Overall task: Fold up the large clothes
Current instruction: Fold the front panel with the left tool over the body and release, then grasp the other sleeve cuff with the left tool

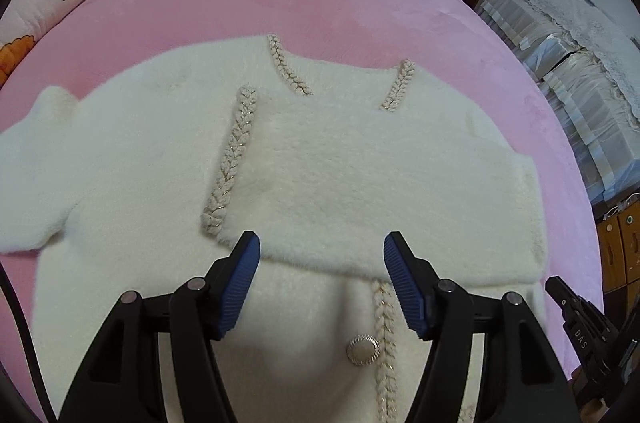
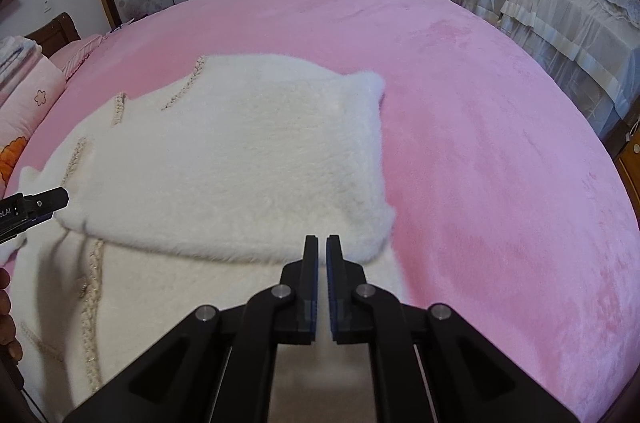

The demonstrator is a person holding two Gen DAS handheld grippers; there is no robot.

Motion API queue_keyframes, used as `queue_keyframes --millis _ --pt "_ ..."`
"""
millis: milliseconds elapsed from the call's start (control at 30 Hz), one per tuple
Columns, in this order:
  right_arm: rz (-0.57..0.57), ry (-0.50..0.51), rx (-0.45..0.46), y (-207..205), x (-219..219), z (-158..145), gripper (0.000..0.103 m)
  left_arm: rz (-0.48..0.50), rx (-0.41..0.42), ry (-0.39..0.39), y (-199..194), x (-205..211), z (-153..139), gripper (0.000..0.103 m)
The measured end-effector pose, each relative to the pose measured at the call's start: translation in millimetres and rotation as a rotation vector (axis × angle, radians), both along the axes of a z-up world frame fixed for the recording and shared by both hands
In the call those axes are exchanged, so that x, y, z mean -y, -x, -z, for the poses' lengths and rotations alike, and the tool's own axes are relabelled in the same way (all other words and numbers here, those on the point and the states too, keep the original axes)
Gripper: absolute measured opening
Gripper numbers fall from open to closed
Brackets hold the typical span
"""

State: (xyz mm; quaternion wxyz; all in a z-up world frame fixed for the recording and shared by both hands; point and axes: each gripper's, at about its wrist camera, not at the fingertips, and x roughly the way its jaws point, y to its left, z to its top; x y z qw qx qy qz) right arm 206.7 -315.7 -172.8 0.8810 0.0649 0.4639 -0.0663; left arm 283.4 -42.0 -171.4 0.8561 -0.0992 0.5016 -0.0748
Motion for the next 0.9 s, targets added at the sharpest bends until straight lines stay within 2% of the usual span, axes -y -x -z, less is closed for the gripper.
queue_keyframes --millis 267,333,400,567,800,900 --pt "0.025 -0.017 0.003 30 -15 -24 0.007 0.029 0.026 -0.008 37 -4 -38 0.064" --pt "0.023 -0.008 0.007 38 -21 -32 0.018 0.04 0.028 0.001 46 -6 -46 0.065" --pt "0.021 0.01 0.024 48 -28 -41 0.035 0.05 0.029 0.018 56 -10 -54 0.065" --pt "-0.018 0.037 0.064 73 -55 -65 0.036 0.07 0.04 0.045 82 -32 -73 0.066" --pt "-0.103 0.026 0.084 97 -101 -88 0.036 0.049 0.052 0.01 112 -91 -90 0.066" --pt "-0.144 -0.033 0.072 100 -123 -93 0.036 0.023 0.048 -0.016 122 -125 -93 0.066"
